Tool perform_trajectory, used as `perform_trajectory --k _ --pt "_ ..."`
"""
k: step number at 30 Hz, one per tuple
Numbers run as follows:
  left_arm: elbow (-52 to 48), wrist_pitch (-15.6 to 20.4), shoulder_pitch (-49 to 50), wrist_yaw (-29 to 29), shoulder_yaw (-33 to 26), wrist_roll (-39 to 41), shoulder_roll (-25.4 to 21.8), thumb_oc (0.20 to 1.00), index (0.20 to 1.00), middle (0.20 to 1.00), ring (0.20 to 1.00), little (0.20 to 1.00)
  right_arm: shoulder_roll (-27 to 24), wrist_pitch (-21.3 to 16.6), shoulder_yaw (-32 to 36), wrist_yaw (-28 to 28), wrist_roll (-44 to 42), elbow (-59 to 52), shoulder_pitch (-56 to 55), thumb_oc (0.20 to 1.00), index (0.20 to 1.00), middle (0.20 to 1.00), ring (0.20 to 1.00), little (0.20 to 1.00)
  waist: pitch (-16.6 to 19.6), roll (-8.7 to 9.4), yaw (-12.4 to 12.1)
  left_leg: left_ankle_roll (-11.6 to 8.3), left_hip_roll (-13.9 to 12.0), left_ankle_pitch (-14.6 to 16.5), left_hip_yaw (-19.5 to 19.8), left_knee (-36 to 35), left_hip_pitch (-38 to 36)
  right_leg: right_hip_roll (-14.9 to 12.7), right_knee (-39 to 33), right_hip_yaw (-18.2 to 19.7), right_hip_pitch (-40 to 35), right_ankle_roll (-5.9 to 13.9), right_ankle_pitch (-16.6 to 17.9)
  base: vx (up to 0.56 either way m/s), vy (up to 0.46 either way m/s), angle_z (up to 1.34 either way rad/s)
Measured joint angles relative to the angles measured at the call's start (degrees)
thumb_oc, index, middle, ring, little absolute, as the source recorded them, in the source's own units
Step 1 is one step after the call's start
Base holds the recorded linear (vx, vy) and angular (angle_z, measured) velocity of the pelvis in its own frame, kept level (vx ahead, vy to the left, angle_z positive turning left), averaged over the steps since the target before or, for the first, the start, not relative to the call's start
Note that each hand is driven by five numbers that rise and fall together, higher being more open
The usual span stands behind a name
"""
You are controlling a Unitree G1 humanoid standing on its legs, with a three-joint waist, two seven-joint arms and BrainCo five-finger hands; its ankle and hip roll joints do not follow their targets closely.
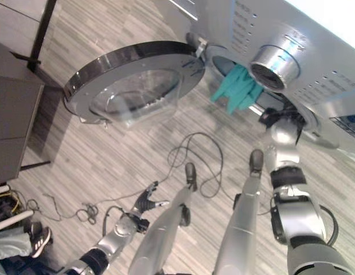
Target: Grab the laundry basket,head to the washer,open it,put in the laundry and shut it.
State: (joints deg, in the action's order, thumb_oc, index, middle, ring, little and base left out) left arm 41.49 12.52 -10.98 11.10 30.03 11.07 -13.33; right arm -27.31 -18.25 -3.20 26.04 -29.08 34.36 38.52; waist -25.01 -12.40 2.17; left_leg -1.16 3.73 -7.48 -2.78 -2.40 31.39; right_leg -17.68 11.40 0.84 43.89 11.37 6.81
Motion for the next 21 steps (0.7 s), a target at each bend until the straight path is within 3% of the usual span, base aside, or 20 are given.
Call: perform_trajectory --k 4,7,10,13,16,21 --pt "0.3 -0.1 1.7 0.0 -0.3 -0.3 0.6 1.0 1.0 1.0 1.0 1.0 4.8 -0.8 0.7 -0.9 2.9 -2.1 -8.7 1.0 1.0 1.0 1.0 1.0 0.0 0.83 1.9 -0.12 -0.3 0.1 -0.1 0.0 0.0 0.3 0.3 0.1 0.2 -0.27 -0.2 -0.01 -0.012 -0.02" --pt "1.4 -0.2 2.0 0.0 0.2 -0.3 0.8 1.0 1.0 1.0 1.0 1.0 9.0 -0.9 1.4 -1.4 2.7 4.7 -12.0 1.0 1.0 1.0 1.0 1.0 0.2 1.75 2.2 -0.2 -0.8 0.2 -0.2 0.0 0.3 0.7 0.1 0.1 0.4 -0.45 -0.1 -0.03 -0.029 -0.03" --pt "2.2 -0.1 2.0 0.0 0.8 -0.2 0.7 1.0 1.0 1.0 1.0 1.0 9.7 0.0 1.4 -1.8 -0.4 16.8 -6.1 1.0 1.0 1.0 1.0 1.0 0.2 1.8 2.2 -0.56 -1.0 -0.1 -0.3 0.3 2.8 1.1 0.1 0.2 3.0 -0.55 0.3 -0.01 0.005 -0.02" --pt "2.5 -0.1 2.0 0.1 1.7 -0.2 0.7 1.0 1.0 1.0 1.0 1.0 9.7 0.6 1.4 -2.2 -2.9 21.2 -1.5 1.0 1.0 1.0 1.0 1.0 0.2 1.72 1.6 -0.91 -1.1 -0.4 -0.3 0.3 3.9 1.4 0.4 0.3 4.2 -0.82 0.5 0.0 0.014 -0.01" --pt "2.4 0.1 1.9 0.2 2.9 -0.1 0.5 1.0 1.0 1.0 1.0 1.0 9.1 1.0 2.0 -3.9 -8.7 30.4 10.3 1.0 1.0 1.0 1.0 1.0 0.0 1.26 -0.4 -0.95 -1.1 -0.4 -0.6 0.3 4.1 1.5 1.7 0.8 5.4 -0.89 -0.1 0.0 0.029 -0.01" --pt "2.1 0.3 1.9 1.1 4.5 0.2 0.0 1.0 1.0 1.0 1.0 1.0 5.7 2.0 2.5 -5.2 -14.1 37.0 18.6 1.0 1.0 1.0 1.0 1.0 -1.2 -1.75 -3.1 -1.09 -0.7 -0.5 0.5 0.9 5.0 0.8 5.2 0.4 7.0 -0.96 -1.9 -0.01 -0.006 0.12"
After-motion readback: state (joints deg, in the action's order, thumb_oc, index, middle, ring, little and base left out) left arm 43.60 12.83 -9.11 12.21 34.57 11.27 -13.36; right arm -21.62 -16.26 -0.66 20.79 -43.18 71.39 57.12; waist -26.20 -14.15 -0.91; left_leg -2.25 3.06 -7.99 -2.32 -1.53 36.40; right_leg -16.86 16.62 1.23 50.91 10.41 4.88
